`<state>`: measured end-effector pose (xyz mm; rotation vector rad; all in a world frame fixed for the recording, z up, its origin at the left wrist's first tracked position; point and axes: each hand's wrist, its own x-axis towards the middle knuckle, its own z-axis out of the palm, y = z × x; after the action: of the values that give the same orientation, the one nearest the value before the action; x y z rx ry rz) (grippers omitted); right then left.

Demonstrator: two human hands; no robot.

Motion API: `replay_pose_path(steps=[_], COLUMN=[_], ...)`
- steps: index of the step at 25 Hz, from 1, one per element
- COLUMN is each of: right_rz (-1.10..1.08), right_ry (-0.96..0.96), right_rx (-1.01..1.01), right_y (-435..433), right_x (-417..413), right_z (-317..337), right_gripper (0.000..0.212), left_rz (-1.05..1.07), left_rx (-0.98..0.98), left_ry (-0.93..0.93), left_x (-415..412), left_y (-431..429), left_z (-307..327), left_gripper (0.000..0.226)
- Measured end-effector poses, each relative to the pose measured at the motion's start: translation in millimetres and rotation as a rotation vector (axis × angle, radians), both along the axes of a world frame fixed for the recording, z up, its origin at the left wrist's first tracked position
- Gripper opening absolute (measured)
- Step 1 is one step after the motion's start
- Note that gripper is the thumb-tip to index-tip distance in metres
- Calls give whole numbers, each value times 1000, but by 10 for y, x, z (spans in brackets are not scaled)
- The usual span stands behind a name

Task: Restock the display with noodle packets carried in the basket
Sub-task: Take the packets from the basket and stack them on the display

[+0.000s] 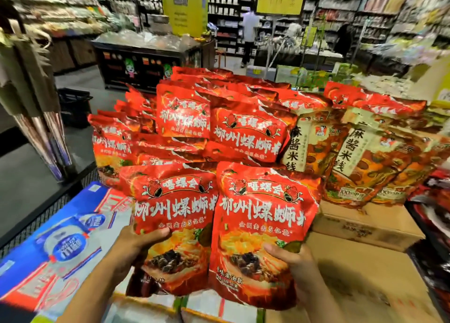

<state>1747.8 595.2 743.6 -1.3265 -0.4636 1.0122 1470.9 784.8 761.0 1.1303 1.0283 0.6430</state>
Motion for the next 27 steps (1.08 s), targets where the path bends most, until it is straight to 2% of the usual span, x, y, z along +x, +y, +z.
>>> replay_pose_path(steps=[5,8,9,11,13,14,18,22,27], right_rz=[-72,-153,-188,-238,-253,-256,-310,-347,-405], right_ry=[-15,-117,-157,-212,-230,-242,-203,-192,-110], right_rx=[47,-8,-53,-143,-194,-211,-238,-164,2], right_y=[572,776,814,840,806,785,769,784,886], right_x=[-380,-484,-517,-621,-728,-762,-792,-774,-746], right_z=[-85,-178,-235,-340,-466,-522,-519,-347,-306], right_gripper=[72,64,58,56,74,78,44,33,34], left_rz=[-104,-125,-143,-182,-200,-203,-145,-34,-67], left_rx=[20,22,25,34,38,38,4,68,85], left_ry=[-61,-14,25,80,110,112,12,-105,-128], left_x=[-139,-153,-168,-200,-232,-241,-238,-190,-103], left_y=[653,886,939,1008,1086,1119,1172,1228,1278], left_z=[-64,-139,-160,-230,-359,-403,-474,-380,-295], left_gripper=[98,78,81,102,108,103,83,44,53])
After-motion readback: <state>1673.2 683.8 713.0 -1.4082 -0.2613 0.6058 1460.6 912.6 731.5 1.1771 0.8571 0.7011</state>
